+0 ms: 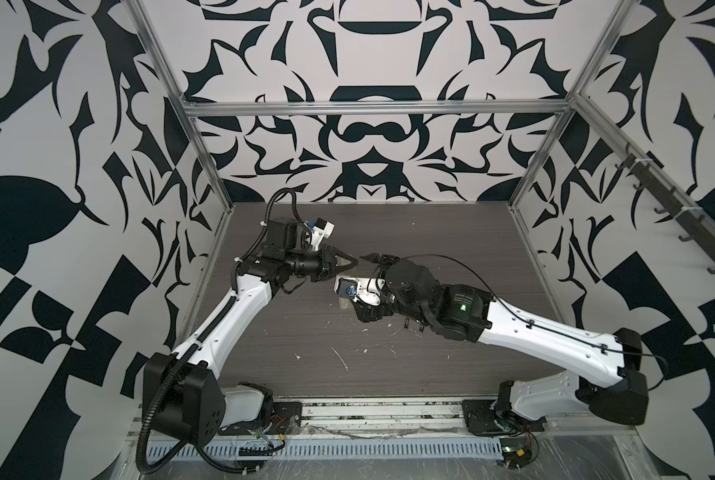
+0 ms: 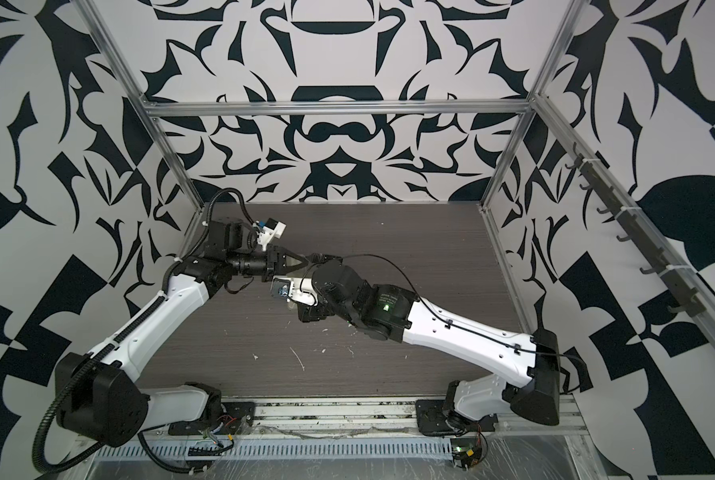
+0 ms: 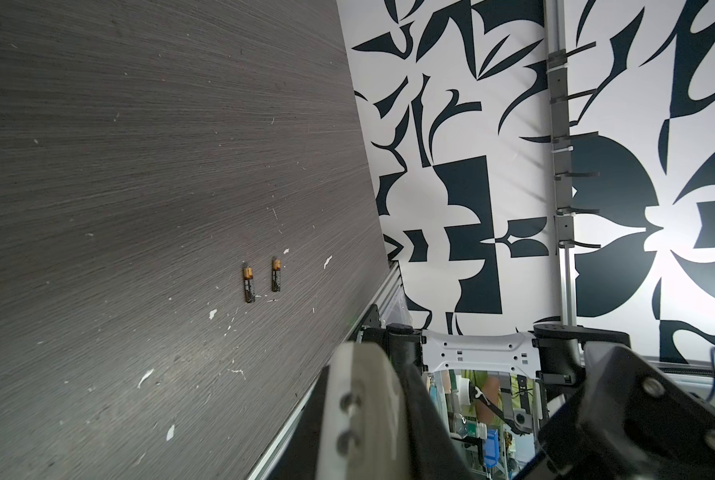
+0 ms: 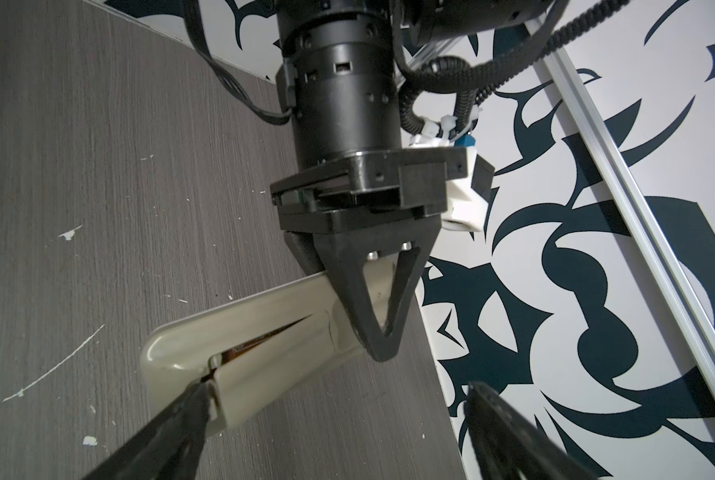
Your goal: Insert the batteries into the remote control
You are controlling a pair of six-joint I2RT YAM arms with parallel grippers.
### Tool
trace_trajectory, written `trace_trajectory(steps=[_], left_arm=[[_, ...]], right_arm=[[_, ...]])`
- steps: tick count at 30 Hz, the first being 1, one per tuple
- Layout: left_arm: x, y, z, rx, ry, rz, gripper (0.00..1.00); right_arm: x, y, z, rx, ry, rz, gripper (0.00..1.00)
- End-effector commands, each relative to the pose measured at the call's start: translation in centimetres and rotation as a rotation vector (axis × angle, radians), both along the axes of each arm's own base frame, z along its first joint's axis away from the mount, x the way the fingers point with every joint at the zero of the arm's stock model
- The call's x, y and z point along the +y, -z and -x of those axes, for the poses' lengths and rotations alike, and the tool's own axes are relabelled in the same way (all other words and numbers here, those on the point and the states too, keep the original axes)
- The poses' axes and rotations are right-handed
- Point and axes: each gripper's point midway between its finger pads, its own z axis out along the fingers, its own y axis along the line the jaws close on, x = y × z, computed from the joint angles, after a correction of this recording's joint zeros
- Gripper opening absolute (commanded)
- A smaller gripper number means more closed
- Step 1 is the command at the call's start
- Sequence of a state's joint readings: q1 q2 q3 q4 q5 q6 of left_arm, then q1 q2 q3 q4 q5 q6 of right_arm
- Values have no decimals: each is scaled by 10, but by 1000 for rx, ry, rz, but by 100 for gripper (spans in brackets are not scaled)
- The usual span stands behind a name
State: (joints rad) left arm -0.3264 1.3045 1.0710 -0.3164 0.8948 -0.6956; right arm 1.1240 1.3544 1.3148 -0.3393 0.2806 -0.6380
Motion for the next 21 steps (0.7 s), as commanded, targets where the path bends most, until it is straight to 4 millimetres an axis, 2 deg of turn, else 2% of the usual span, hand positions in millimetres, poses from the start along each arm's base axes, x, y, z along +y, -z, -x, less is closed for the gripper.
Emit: trace_trajectory(steps=[1, 4, 5, 7, 14, 21], left_arm=[[-1, -6, 9, 1, 27, 27, 0], [-1, -6, 8, -1, 24, 29, 0], [1, -16, 12, -30, 22, 40, 0], [1, -17, 12, -34, 19, 47, 0], [1, -17, 10, -33, 12, 54, 0], [5, -16, 6, -43, -19, 40, 0]], right_arm=[[-2, -12, -9, -12, 40, -53, 100], [-3, -11, -7, -8, 35, -48, 100], [-3, -10, -7, -4, 33, -46, 100], [-3, -8, -7, 0, 30, -38, 100], [-3, -6, -7, 5, 30, -29, 100], [-3, -13, -3, 16, 24, -53, 100]])
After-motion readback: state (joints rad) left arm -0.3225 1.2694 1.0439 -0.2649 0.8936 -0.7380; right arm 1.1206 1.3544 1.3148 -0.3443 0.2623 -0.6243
